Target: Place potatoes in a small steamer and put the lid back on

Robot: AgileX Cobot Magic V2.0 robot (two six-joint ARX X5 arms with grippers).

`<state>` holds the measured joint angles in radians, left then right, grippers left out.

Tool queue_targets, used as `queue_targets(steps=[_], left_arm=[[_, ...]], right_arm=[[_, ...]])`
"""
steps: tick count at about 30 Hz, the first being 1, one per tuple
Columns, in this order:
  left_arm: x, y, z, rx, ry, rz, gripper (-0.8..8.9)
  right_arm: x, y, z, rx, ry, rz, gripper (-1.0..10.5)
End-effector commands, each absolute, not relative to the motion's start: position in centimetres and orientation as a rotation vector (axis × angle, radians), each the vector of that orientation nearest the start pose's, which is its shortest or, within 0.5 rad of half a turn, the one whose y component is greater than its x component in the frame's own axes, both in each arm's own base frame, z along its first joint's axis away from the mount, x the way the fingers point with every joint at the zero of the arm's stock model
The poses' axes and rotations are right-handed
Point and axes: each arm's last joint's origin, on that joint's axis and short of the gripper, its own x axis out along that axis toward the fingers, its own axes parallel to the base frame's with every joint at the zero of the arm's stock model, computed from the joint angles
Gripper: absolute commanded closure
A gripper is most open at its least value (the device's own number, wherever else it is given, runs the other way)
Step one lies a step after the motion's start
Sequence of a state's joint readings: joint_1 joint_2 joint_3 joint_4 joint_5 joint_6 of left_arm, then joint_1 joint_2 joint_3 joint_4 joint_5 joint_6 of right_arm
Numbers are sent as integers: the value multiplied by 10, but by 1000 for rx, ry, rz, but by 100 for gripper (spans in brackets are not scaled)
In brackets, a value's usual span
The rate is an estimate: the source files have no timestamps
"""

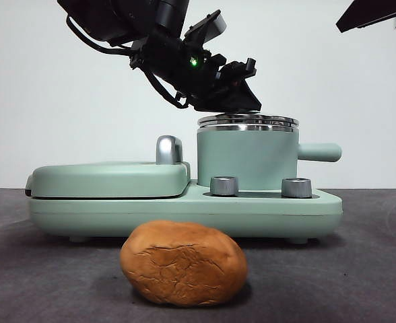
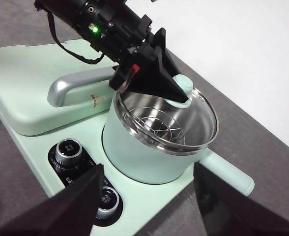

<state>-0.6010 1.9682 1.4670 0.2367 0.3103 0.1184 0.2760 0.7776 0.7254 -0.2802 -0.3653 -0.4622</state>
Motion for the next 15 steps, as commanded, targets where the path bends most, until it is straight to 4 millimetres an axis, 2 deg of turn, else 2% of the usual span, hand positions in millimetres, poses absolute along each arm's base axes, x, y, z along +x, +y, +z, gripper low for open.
queue_targets(steps=[1, 9, 15], left_arm=[[372, -268, 281, 136, 115, -915, 799], [354, -253, 328, 118, 5, -905, 799], [330, -236, 369, 96, -27, -902, 799]], right_arm=[[161, 57, 310, -412, 169, 702, 657], [161, 57, 310, -412, 169, 702, 657], [161, 57, 310, -412, 169, 702, 657]])
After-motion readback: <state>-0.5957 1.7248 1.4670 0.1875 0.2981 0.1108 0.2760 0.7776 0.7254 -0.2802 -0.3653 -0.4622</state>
